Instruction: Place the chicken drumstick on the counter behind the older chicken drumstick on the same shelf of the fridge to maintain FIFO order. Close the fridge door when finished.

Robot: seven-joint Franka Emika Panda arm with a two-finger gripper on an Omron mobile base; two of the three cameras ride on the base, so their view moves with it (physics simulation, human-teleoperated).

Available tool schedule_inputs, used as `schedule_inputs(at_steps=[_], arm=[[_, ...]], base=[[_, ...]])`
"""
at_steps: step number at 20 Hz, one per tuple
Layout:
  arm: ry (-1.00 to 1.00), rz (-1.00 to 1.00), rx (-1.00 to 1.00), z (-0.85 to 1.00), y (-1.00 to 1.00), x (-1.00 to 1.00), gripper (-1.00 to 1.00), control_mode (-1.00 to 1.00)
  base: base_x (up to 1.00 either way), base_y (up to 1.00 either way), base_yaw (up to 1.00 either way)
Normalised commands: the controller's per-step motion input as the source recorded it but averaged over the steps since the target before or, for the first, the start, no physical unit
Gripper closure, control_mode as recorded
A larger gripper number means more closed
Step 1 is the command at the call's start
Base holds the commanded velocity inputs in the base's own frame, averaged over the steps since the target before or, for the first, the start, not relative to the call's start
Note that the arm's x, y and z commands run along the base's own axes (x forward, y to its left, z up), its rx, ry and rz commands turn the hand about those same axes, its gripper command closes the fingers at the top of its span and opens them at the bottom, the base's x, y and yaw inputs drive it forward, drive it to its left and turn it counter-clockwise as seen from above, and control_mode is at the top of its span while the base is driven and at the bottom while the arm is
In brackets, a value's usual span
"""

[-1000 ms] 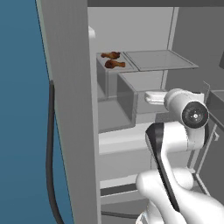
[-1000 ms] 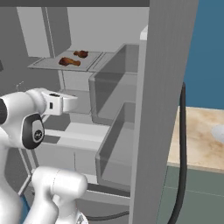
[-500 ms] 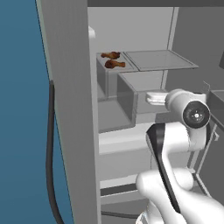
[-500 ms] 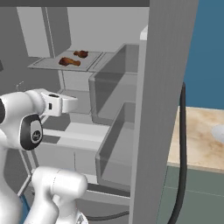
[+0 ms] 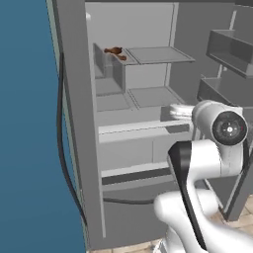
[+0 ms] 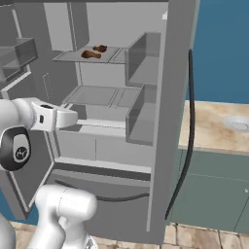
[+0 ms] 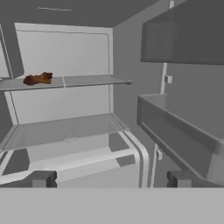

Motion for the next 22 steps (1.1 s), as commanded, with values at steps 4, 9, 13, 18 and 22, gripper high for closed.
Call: schedule_inputs(at_steps=[4, 9, 13, 18, 22], arm=[[0.0, 0.0, 0.0, 0.0, 0.0, 0.0, -1.0, 1.0], [0.0, 0.0, 0.0, 0.0, 0.0, 0.0, -1.0, 1.0], [0.0, 0.0, 0.0, 0.0, 0.0, 0.0, -1.0, 1.0], [0.0, 0.0, 0.0, 0.0, 0.0, 0.0, -1.0, 1.0], [0.0, 0.0, 0.0, 0.0, 0.0, 0.0, -1.0, 1.0]], base=[[-0.39, 0.0, -0.01], [-0.01, 0.0, 0.0], [0.0, 0.0, 0.0], [-0.01, 0.0, 0.0], [-0.01, 0.0, 0.0]])
